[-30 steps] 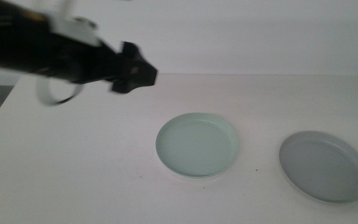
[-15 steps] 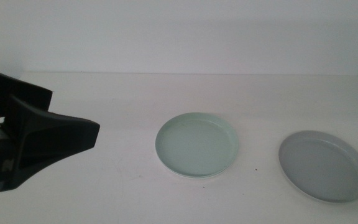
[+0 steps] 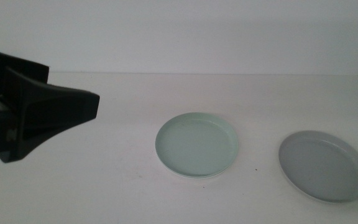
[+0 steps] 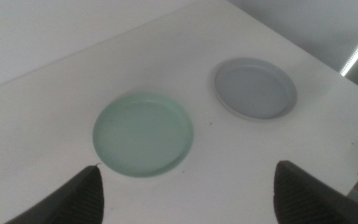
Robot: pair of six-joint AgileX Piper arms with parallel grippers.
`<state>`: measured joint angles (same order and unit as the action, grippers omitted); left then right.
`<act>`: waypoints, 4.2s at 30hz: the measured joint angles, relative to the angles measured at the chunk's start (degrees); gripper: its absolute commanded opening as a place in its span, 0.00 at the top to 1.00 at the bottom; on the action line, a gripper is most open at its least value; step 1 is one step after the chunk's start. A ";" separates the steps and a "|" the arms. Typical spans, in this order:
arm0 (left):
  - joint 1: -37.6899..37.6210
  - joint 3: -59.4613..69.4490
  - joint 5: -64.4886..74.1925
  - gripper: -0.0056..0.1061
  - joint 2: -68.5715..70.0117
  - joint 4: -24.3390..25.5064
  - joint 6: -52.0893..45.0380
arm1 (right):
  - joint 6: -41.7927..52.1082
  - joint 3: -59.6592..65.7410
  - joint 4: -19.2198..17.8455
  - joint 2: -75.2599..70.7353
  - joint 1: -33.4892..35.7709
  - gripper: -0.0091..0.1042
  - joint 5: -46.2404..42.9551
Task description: Stack the three bowls on top of each other.
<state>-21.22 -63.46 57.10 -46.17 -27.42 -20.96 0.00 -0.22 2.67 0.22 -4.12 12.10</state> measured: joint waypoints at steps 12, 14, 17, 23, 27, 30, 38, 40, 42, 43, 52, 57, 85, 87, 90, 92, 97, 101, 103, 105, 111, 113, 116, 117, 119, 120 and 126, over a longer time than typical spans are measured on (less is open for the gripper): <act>0.00 0.00 -0.75 0.11 0.00 0.00 0.00 | -0.32 0.00 0.00 0.00 0.00 0.10 -5.86; 0.00 0.00 -0.75 0.11 0.00 0.00 0.00 | -0.44 0.00 0.36 0.00 0.00 0.10 -5.99; 0.00 0.00 -0.79 0.11 0.00 0.12 0.00 | -1.26 -0.59 2.01 0.29 0.00 0.10 -5.99; 0.00 0.00 -0.88 0.11 0.00 0.21 0.00 | -1.41 -19.33 2.12 11.84 0.00 0.10 4.65; 0.00 0.00 -0.93 0.11 0.00 0.21 0.00 | -1.41 -36.29 3.91 24.76 0.00 0.10 24.59; 0.00 0.00 -0.93 0.11 0.00 0.21 0.00 | -1.41 -47.16 4.72 33.05 0.00 0.10 40.92; 0.00 0.00 -0.93 0.11 0.00 0.21 0.00 | -2.55 -54.04 7.96 42.76 0.00 0.10 49.25; 0.00 0.00 -0.93 0.11 0.00 0.21 0.00 | -2.83 -54.04 9.22 43.38 0.00 0.10 49.13; 0.00 0.00 -0.93 0.11 0.00 0.21 0.00 | -2.95 -54.04 10.80 43.69 0.00 0.10 48.67; 0.00 0.00 -0.93 0.11 0.00 0.21 0.00 | -2.95 -54.04 11.64 43.77 0.00 0.10 48.56; 0.00 0.00 -0.93 0.11 0.00 0.21 -0.23 | -3.54 -54.26 14.05 43.84 0.00 0.10 48.32; 0.00 0.00 -0.93 0.11 0.00 0.21 -0.23 | -4.14 -54.38 13.13 49.02 0.00 0.10 48.44; 0.00 0.00 -0.93 0.11 0.00 0.21 -0.23 | -1.92 -63.39 11.16 102.80 -10.71 0.29 37.45; 0.00 0.00 -0.93 0.11 0.00 0.21 -0.23 | -1.92 -63.49 11.16 104.10 -10.71 0.33 36.61; 0.00 0.00 -0.93 0.11 0.00 0.21 -0.23 | -1.92 -63.49 11.41 105.84 -10.71 0.36 35.50; 0.00 0.00 -0.93 0.11 0.00 0.21 -0.23 | -1.92 -63.52 11.85 106.83 -10.71 0.37 35.25; 0.00 0.00 -0.93 0.11 0.00 0.21 -0.23 | -1.92 -63.88 12.24 108.52 -10.75 0.58 34.89; 0.00 0.00 -0.93 0.11 0.00 0.21 -0.23 | -1.92 -63.88 12.47 108.88 -10.75 0.94 34.89; 0.00 0.00 -0.93 0.11 0.00 0.21 -0.23 | -1.45 -63.88 12.69 108.88 -10.75 0.93 35.03; 0.00 0.00 -0.93 0.11 0.00 0.21 -0.23 | -1.89 -64.11 12.69 108.72 -11.37 0.93 34.77; 0.00 0.00 -0.93 0.11 0.03 0.21 -0.23 | -2.18 -68.05 13.09 102.81 -12.40 0.93 40.72; 0.00 0.00 -0.93 0.11 0.03 0.21 -0.23 | -2.29 -71.72 14.88 100.91 -10.91 0.93 42.95; 0.00 0.00 -0.93 0.11 0.03 0.21 -0.23 | -2.59 -77.27 16.50 100.10 -4.91 0.93 44.38; 0.00 0.00 -1.02 0.11 0.03 0.21 -0.23 | -2.99 -79.03 17.16 100.61 -2.25 0.93 44.49; 0.00 0.00 -1.24 0.11 0.03 0.21 -0.23 | -3.66 -82.14 18.86 102.76 2.65 0.93 44.75; 0.00 0.00 -1.25 0.11 0.03 0.21 -0.23 | -4.01 -83.78 19.96 104.28 5.26 0.93 45.13; 0.00 0.00 -1.34 0.11 0.03 0.21 -0.23 | -5.32 -90.61 22.13 113.12 17.14 0.93 47.31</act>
<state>-21.22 -63.46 55.77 -46.14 -27.21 -21.20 -5.32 -90.84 24.79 113.34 13.02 59.41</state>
